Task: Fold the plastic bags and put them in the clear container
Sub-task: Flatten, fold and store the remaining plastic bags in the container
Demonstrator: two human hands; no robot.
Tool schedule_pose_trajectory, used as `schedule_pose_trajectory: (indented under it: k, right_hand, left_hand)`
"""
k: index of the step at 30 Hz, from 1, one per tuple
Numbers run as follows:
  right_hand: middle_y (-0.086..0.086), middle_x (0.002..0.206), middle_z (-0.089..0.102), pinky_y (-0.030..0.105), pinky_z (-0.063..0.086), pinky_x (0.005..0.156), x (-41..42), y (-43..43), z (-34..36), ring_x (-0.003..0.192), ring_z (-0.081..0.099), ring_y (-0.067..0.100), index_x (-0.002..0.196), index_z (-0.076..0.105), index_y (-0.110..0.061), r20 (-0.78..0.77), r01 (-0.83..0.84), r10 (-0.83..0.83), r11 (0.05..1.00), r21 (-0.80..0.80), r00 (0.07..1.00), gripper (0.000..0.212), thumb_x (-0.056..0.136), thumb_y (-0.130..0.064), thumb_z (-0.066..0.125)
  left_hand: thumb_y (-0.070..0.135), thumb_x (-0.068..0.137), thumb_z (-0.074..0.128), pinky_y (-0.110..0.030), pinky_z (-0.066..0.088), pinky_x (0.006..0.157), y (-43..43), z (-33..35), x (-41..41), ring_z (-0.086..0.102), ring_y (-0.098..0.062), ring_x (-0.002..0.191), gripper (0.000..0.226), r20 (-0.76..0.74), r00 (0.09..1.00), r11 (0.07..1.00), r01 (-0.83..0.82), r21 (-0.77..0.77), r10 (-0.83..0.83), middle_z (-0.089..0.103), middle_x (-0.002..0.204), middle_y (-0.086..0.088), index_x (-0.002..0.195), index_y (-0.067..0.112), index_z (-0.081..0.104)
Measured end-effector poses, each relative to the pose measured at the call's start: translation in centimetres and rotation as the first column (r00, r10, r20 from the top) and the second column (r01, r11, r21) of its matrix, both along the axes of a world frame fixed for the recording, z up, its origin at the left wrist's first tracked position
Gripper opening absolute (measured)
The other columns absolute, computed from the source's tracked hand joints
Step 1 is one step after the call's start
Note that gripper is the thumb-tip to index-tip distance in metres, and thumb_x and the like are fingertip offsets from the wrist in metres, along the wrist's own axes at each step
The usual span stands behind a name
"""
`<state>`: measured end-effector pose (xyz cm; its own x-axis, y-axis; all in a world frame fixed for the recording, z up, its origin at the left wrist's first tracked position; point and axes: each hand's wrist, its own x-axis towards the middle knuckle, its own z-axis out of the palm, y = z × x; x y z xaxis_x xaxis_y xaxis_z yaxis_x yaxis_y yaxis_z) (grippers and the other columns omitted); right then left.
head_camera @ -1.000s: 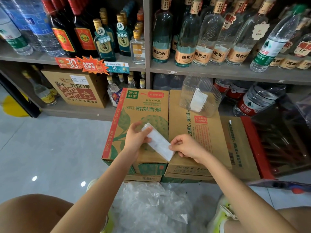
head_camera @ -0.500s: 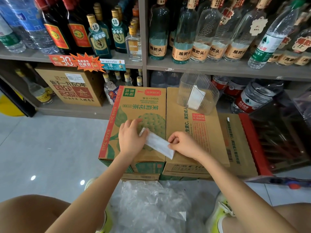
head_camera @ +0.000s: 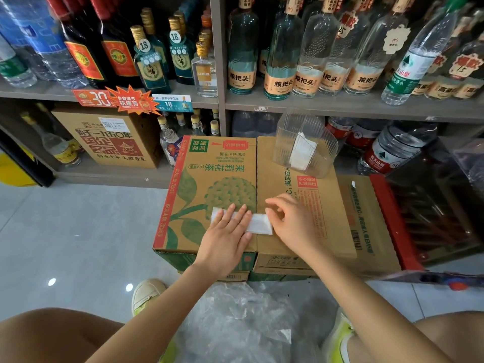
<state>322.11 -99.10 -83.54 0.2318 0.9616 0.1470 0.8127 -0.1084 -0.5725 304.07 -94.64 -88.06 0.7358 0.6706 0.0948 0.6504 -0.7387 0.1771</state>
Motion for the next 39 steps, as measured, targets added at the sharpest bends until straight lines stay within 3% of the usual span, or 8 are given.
schedule_pose_trajectory:
  k: [5, 10, 16, 28, 31, 33, 36, 39]
  right_hand:
    - [0.0, 0.136, 0.056, 0.043, 0.024, 0.115, -1.3, -1.8, -3.9, 0.13, 0.049, 0.018, 0.131, 0.057, -0.015, 0.354, -0.182, 0.207, 0.978, -0.102, 0.912, 0.053, 0.103, -0.036, 0.018]
    - [-0.002, 0.145, 0.045, 0.043, 0.008, 0.115, -1.0, -2.1, -4.2, 0.139, 0.034, 0.015, 0.14, 0.046, -0.015, 0.343, -0.169, 0.217, 0.972, -0.166, 0.914, 0.063, 0.102, -0.042, 0.003]
    - [-0.002, 0.144, 0.047, 0.044, 0.011, 0.112, -1.2, -2.1, -4.3, 0.138, 0.037, 0.014, 0.138, 0.048, -0.015, 0.374, -0.154, 0.193, 0.979, -0.132, 0.907, 0.051, 0.101, -0.035, 0.02]
    - [-0.011, 0.155, 0.011, 0.042, -0.012, 0.117, -0.9, -2.2, -3.6, 0.143, -0.003, 0.006, 0.149, 0.014, -0.025, 0.325, -0.196, 0.262, 0.955, -0.223, 0.909, 0.082, 0.085, -0.057, -0.026]
    - [-0.003, 0.151, 0.035, 0.047, 0.013, 0.117, -0.7, -3.0, -3.3, 0.142, 0.029, 0.019, 0.142, 0.042, -0.023, 0.262, 0.054, -0.04, 0.997, -0.049, 0.964, 0.065, 0.095, -0.054, 0.008]
    - [0.004, 0.127, 0.062, 0.049, 0.036, 0.102, -1.0, -3.1, -3.5, 0.119, 0.055, 0.029, 0.11, 0.071, -0.014, 0.207, 0.302, -0.32, 0.947, 0.114, 0.925, 0.059, 0.091, -0.053, 0.03]
    - [0.005, 0.112, 0.066, 0.045, 0.038, 0.088, -2.5, -2.1, -3.5, 0.103, 0.057, 0.03, 0.078, 0.074, -0.015, 0.173, 0.477, -0.489, 0.872, 0.109, 0.855, 0.056, 0.083, -0.061, 0.041]
    - [0.004, 0.122, 0.061, 0.042, 0.031, 0.089, -3.9, -0.9, -2.9, 0.114, 0.049, 0.029, 0.079, 0.074, -0.016, 0.114, 0.534, -0.53, 0.846, 0.002, 0.84, 0.04, 0.081, -0.054, 0.061]
  left_hand:
    - [0.039, 0.103, 0.018, -0.041, 0.021, 0.118, -0.6, -0.1, 0.5, 0.04, -0.03, 0.136, 0.057, -0.007, 0.998, 0.997, -0.06, 0.045, 0.06, 0.048, 0.145, -0.009, 0.139, 0.008, 0.049]
    - [0.045, 0.103, 0.02, -0.042, 0.017, 0.115, -1.1, 0.4, 1.1, 0.034, -0.028, 0.14, 0.06, -0.027, 1.0, 0.996, 0.001, 0.085, 0.001, 0.042, 0.148, -0.012, 0.14, 0.005, 0.046]
    - [0.044, 0.104, 0.014, -0.036, 0.015, 0.115, -0.4, 0.0, -0.4, 0.029, -0.02, 0.142, 0.06, -0.01, 0.997, 0.997, 0.073, 0.023, -0.073, 0.039, 0.15, -0.006, 0.144, 0.008, 0.041]
    - [0.036, 0.104, 0.012, -0.038, 0.012, 0.116, 1.2, 0.3, -3.7, 0.025, -0.018, 0.141, 0.055, -0.028, 0.999, 1.0, -0.015, 0.018, 0.015, 0.038, 0.15, -0.001, 0.145, 0.011, 0.038]
    - [0.036, 0.103, 0.012, -0.038, 0.007, 0.116, 0.6, 0.2, -3.3, 0.022, -0.017, 0.142, 0.055, -0.047, 0.997, 0.998, -0.061, 0.0, 0.061, 0.036, 0.151, -0.001, 0.146, 0.011, 0.037]
    - [0.036, 0.103, 0.012, -0.039, 0.006, 0.116, 0.0, 0.1, -2.7, 0.026, -0.02, 0.142, 0.056, -0.058, 0.992, 0.993, -0.114, -0.006, 0.114, 0.037, 0.151, -0.003, 0.145, 0.01, 0.038]
    - [0.038, 0.103, 0.004, -0.04, 0.009, 0.115, -0.8, 0.3, -1.9, 0.035, -0.025, 0.14, 0.062, -0.062, 0.982, 0.984, -0.178, -0.031, 0.176, 0.04, 0.149, -0.006, 0.144, 0.008, 0.039]
    - [0.045, 0.098, -0.012, -0.037, -0.003, 0.117, -1.0, 0.2, -1.8, 0.02, -0.022, 0.145, 0.068, -0.041, 0.981, 0.98, -0.19, -0.05, 0.189, 0.02, 0.154, -0.001, 0.147, 0.011, 0.019]
